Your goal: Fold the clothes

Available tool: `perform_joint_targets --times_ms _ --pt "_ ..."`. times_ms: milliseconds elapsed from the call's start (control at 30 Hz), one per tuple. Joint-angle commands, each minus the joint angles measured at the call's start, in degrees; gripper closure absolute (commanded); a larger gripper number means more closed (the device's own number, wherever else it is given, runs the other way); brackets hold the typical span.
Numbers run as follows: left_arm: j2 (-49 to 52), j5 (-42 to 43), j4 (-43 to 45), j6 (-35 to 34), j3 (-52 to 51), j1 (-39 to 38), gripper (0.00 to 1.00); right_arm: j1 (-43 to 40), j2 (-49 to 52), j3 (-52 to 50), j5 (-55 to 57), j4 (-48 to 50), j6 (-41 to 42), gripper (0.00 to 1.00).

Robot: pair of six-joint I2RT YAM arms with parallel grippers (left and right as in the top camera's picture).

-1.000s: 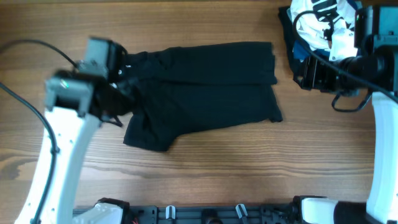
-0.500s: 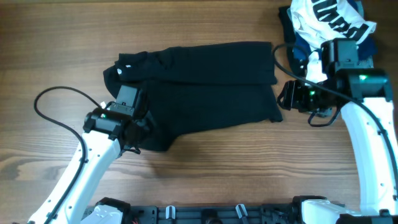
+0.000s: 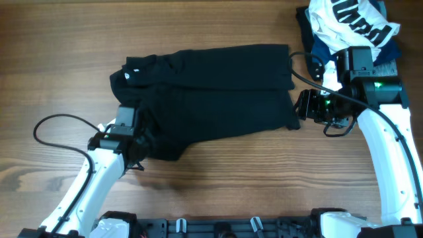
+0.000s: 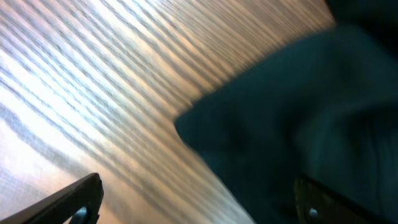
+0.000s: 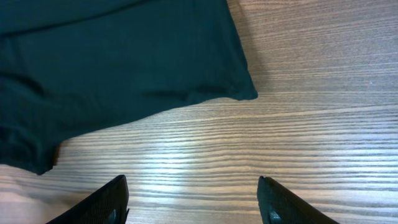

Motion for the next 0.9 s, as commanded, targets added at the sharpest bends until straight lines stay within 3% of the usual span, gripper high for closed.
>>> perform_joint_targets --times_ms 0,67,200,400,533,600,633,733,767,867 --pt "-0.55 2.62 6.86 10.38 -2.82 3.61 0.06 0.28 -0.85 -0.39 0.55 0.63 0.59 0.33" --pt "-0.22 2.6 9.16 13.0 -2.89 4.44 0.08 0.28 -0.85 -0.39 0.55 0.79 0.59 0.33" --pt "1.51 2.64 11.28 13.31 -2.89 4.98 0.16 0.28 -0.83 -0.39 0.57 0.98 0.44 0.33" --pt "8.04 6.01 10.82 13.27 -2.93 4.98 0.2 0.28 -0.83 -0.44 0.87 2.29 0.42 0.33" --pt "12.87 6.54 11.45 12.66 -2.93 4.98 0.33 0.28 -0.83 -0.44 1.25 2.73 0.44 0.33" --pt "14.53 7.21 12.39 12.63 -2.93 4.98 0.44 0.28 -0.72 -0.44 1.22 2.69 0.48 0.33" --pt "15.17 7.58 12.61 12.63 -2.91 4.98 0.59 0.28 -0.72 -0.5 1.22 2.64 0.55 0.33" --pt "15.32 8.41 12.48 12.28 -2.84 4.98 0.9 0.28 -0.72 -1.6 1.22 2.69 2.01 0.35" --pt "15.1 9.09 11.93 11.98 -2.58 5.01 0.96 0.28 -0.63 -2.19 1.2 2.75 2.43 0.37" --pt "14.1 10.23 8.35 10.47 -0.55 5.31 0.96 0.33 -0.46 -4.52 1.2 3.37 3.48 0.39"
